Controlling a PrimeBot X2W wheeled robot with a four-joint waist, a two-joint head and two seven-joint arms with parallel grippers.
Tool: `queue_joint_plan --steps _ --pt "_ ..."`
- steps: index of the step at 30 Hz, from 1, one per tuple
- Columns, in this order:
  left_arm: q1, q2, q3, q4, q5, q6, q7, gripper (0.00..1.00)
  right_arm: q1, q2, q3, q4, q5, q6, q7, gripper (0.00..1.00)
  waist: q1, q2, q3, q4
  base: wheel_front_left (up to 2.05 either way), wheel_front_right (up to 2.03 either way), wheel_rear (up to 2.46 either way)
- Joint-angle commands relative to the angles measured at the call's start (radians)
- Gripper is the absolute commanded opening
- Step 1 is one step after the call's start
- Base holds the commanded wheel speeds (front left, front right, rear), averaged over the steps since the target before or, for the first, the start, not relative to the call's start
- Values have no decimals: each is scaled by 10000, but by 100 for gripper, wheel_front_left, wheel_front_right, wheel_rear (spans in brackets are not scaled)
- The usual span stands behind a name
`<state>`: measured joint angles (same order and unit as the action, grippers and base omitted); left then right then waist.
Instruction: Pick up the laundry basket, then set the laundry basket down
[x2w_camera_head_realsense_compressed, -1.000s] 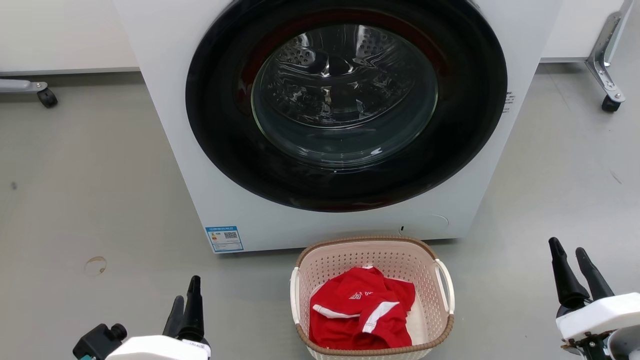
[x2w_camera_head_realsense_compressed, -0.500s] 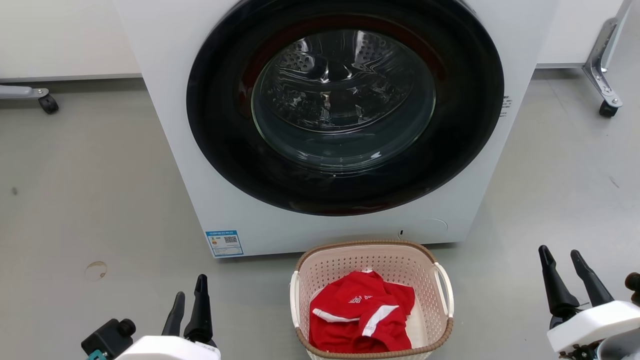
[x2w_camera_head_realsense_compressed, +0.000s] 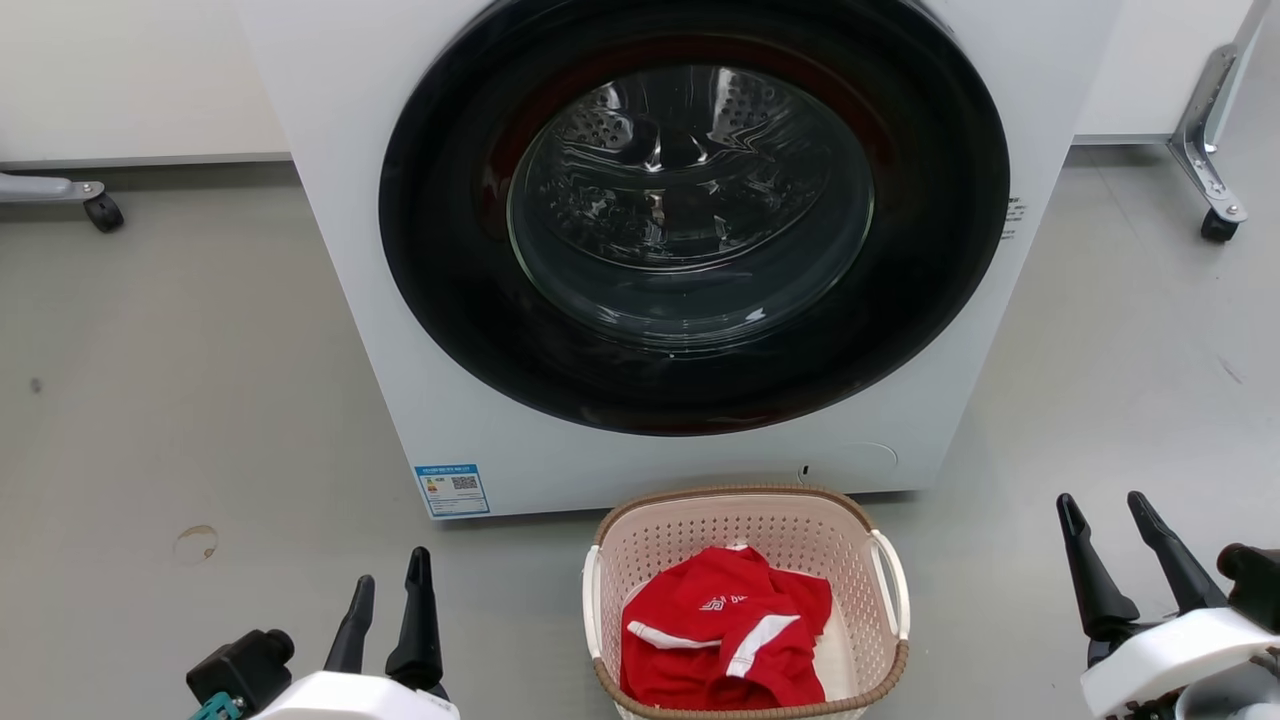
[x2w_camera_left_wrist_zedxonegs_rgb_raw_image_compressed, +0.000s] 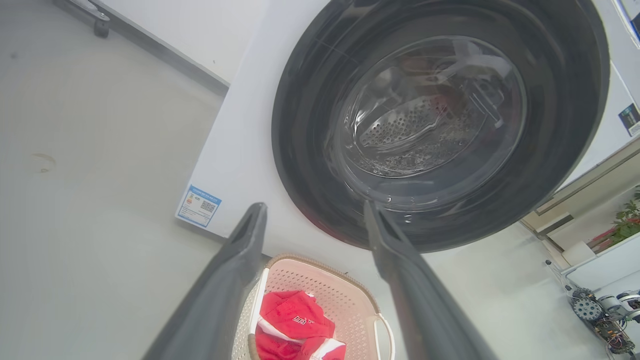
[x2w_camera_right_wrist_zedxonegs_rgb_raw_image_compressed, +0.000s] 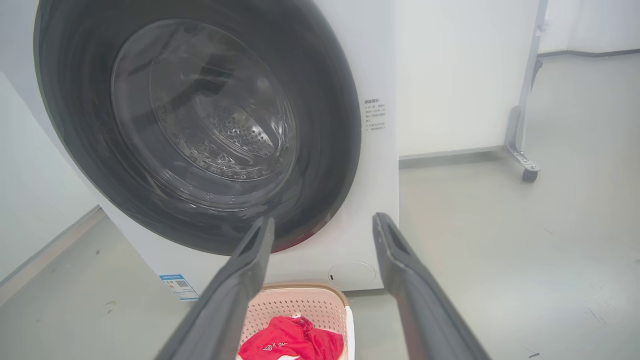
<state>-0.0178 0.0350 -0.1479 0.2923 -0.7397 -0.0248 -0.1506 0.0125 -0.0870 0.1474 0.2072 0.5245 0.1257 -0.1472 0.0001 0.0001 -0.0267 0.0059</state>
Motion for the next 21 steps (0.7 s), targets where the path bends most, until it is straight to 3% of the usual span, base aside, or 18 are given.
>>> queue_joint_plan --steps 1,21 --pt "-480 105 139 -244 354 84 -173 100 -203 -312 176 -331 -363 36 -211 100 0 -1 -11 8 0 0 0" --pt "-496 133 -183 -330 2465 201 -731 100 -139 -179 289 -129 -1928 44 -767 100 0 -1 -64 -98 0 0 0"
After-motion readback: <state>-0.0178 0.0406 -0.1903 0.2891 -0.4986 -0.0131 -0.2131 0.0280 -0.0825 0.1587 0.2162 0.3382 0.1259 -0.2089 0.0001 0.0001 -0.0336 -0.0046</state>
